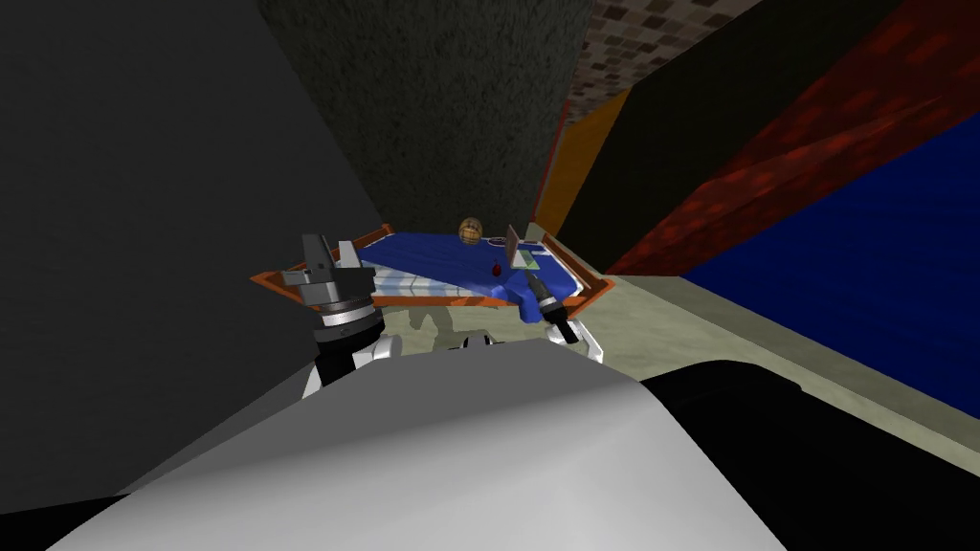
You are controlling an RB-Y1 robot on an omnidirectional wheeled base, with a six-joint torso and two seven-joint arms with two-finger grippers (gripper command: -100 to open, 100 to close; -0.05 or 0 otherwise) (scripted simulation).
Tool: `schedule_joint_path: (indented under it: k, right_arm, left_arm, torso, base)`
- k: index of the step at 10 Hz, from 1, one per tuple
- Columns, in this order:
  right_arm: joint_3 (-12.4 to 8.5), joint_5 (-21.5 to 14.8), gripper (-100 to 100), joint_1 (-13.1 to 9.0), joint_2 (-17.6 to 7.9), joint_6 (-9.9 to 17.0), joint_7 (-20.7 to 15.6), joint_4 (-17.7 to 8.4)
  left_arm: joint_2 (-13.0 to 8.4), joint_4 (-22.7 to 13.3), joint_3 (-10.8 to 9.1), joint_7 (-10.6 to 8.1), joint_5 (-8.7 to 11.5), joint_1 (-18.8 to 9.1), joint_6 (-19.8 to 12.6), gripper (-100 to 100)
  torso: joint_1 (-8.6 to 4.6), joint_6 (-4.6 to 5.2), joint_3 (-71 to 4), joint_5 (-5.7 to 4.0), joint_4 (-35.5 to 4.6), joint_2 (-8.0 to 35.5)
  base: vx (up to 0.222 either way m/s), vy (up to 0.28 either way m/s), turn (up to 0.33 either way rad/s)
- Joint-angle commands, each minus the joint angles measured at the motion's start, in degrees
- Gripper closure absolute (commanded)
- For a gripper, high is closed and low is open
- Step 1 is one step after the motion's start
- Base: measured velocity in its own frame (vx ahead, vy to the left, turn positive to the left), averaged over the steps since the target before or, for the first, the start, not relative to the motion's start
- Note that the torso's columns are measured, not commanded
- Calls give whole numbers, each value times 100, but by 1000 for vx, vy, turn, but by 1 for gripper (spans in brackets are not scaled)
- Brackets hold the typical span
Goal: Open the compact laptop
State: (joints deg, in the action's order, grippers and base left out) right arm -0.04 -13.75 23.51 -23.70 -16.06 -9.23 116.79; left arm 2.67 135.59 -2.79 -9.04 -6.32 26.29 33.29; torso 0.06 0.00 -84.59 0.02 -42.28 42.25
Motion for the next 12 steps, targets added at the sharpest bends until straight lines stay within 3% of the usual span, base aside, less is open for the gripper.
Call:
schedule_joint_path:
  k: [1,3,4,6,7,8,9,10,11,12]
  right_arm:
    - [-56,-190,-100,-17,-376,95,-58,-392]
    - [-76,-461,-100,-65,-736,300,-155,-731]
    - [-76,-461,-100,-65,-780,300,-155,-778]
    - [-96,-738,-100,-117,-1189,514,-253,-1153]
    - [-96,-738,-100,-117,-1213,514,-253,-1192]
    - [-107,-878,-100,-145,-1441,624,-302,-1366]
    - [-107,-878,-100,-145,-1441,624,-302,-1410]
    - [-117,-1018,-100,-175,-1675,735,-351,-1597]
    - [-117,-1018,-100,-175,-1675,735,-351,-1636]
    - [-128,-1159,-100,-206,-1915,848,-400,-1837]
  left_arm:
    - [0,0,-1,0,0,1,0,0]
    - [0,0,0,0,0,0,0,0]
    - [0,0,0,0,0,0,0,0]
    - [0,0,-1,0,0,0,0,0]
    - [0,0,0,0,0,0,0,0]
    - [-1,0,-1,0,0,1,0,0]
    - [-1,0,-1,0,0,0,0,0]
    - [-1,0,-1,0,0,1,0,0]
    - [-1,0,-1,0,0,0,0,0]
    - [-1,0,-1,0,0,1,0,0]
  torso:
    - [-19,4,-1,-5,1,0]
    - [-5,-1,3,-3,-1,5]
    - [0,0,0,0,0,0]
    - [-7,-2,4,-3,-2,7]
    - [-4,-1,2,-1,-1,4]
    - [-8,4,3,-3,0,5]
    - [-7,0,2,-3,-1,4]
    - [-12,2,2,-4,-1,4]
    - [-6,-2,1,-3,0,2]
    - [-7,3,2,-2,0,4]
  base:
    - [13,51,139]
    - [15,76,244]
    - [18,62,45]
    - [11,70,187]
    - [11,59,67]
    - [11,62,122]
    - [9,43,83]
    - [12,54,159]
    - [10,46,93]
    - [9,53,156]
